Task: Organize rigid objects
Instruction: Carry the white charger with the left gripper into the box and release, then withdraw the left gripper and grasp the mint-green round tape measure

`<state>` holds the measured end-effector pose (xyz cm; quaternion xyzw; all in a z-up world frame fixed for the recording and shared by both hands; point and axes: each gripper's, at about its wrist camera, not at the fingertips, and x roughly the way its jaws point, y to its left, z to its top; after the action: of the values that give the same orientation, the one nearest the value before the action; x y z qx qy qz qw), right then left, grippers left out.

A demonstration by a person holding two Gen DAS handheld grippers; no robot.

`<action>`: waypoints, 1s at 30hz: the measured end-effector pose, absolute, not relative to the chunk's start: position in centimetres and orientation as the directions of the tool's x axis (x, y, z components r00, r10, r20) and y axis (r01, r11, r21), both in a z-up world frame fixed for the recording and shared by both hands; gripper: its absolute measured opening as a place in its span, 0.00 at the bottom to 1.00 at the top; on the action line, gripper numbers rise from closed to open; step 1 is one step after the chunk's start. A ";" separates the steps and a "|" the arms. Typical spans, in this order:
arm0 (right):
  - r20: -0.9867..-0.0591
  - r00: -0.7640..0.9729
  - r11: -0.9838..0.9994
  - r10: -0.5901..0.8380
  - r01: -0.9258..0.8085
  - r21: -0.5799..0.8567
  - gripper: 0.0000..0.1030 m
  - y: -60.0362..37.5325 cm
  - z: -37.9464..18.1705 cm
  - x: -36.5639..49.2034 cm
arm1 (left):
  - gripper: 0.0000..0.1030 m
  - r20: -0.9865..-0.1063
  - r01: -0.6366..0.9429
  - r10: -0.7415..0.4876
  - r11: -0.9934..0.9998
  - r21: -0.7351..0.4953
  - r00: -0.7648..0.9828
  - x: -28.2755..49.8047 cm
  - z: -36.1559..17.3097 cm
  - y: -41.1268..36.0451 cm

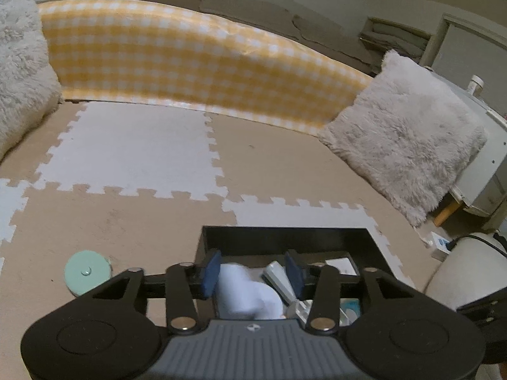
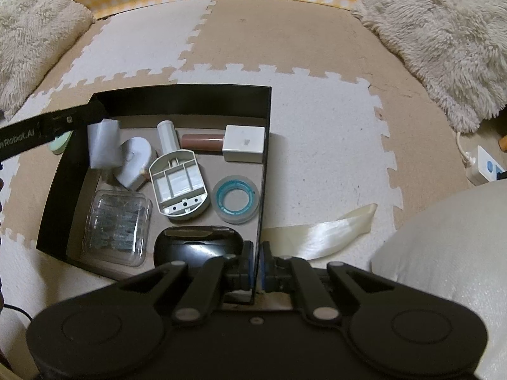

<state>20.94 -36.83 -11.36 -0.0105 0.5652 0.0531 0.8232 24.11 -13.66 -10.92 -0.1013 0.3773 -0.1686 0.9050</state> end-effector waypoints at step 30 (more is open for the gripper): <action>-0.935 0.348 0.994 0.074 -0.106 0.039 0.04 -36.7 -11.6 20.8 | 1.00 -0.750 0.308 -0.379 0.920 -0.243 0.542 22.0 -10.1 -15.6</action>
<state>20.79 -36.70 -11.59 -0.0142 0.5684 0.0548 0.8208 22.02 -15.60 -10.14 -0.0409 0.4366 -0.1959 0.8771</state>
